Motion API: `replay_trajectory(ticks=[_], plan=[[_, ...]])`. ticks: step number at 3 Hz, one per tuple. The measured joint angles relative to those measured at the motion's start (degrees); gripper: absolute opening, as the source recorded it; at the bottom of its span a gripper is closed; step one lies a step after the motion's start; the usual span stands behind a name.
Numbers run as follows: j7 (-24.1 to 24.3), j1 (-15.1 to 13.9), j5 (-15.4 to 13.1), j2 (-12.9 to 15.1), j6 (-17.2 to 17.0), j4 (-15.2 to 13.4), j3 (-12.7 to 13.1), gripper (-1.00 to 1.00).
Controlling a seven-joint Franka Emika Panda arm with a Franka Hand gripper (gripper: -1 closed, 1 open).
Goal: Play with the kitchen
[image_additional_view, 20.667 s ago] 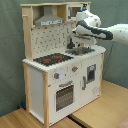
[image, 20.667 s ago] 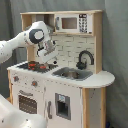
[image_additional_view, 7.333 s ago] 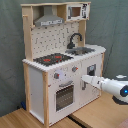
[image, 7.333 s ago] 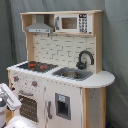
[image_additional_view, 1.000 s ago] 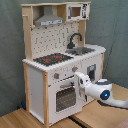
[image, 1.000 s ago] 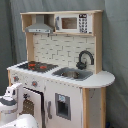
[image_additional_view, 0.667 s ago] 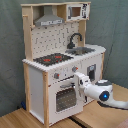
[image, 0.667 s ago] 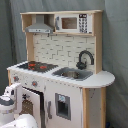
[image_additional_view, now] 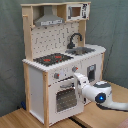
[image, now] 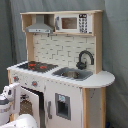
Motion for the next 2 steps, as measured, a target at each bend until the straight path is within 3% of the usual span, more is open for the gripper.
replay_trajectory(ticks=[2], plan=[[0.3,3.3,0.0,0.5,-10.7,3.0,-0.3,-1.0]])
